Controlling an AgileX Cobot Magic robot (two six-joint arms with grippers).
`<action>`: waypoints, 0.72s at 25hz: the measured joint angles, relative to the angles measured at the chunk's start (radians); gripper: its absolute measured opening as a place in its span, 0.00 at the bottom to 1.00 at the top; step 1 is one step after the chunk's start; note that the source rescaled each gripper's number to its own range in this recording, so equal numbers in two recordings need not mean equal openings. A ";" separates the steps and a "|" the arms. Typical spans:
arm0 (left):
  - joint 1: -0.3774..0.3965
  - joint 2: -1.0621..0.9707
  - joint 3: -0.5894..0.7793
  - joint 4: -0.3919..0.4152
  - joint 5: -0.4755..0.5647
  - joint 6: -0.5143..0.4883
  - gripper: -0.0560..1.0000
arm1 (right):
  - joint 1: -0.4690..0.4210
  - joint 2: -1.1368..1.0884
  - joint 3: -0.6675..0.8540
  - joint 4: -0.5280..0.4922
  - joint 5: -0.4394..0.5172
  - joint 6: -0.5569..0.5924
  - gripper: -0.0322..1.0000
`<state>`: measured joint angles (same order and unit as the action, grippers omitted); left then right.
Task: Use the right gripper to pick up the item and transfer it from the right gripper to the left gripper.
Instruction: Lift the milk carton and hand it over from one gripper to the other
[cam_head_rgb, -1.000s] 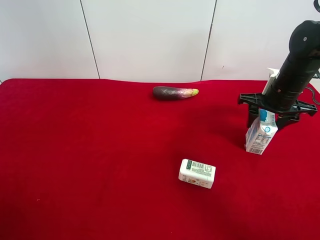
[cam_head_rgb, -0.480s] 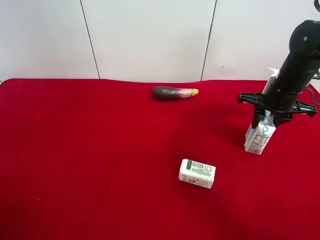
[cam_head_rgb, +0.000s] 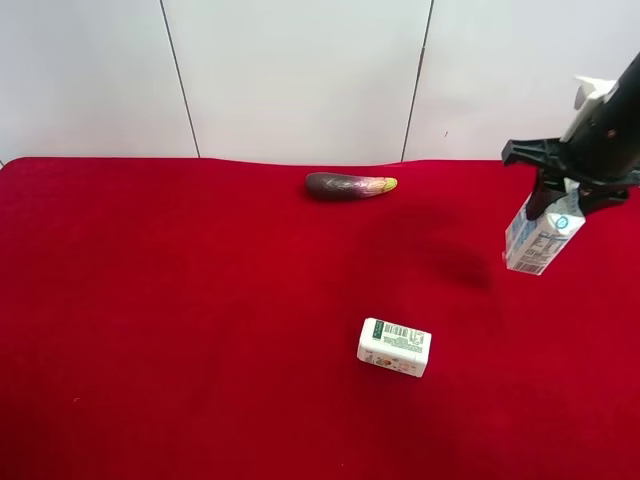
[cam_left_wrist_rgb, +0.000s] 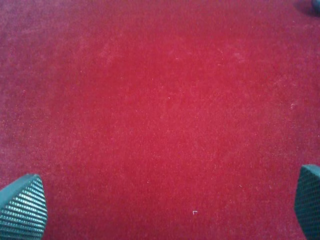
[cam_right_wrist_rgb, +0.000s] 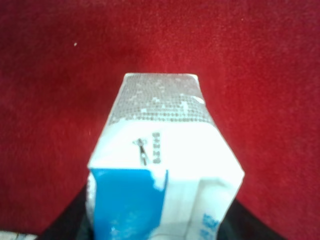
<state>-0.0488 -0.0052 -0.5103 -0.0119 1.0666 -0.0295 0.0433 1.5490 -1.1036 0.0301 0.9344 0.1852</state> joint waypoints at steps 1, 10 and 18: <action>0.000 0.000 0.000 0.000 0.000 0.000 1.00 | 0.000 -0.017 0.000 0.000 0.015 -0.012 0.05; 0.000 0.000 0.000 0.000 0.000 0.000 1.00 | 0.037 -0.104 0.000 0.122 0.056 -0.201 0.05; 0.000 0.000 0.000 0.000 0.000 0.000 1.00 | 0.218 -0.104 0.000 0.157 0.053 -0.334 0.05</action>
<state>-0.0488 -0.0052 -0.5103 -0.0119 1.0666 -0.0295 0.2613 1.4454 -1.1036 0.1873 0.9874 -0.1486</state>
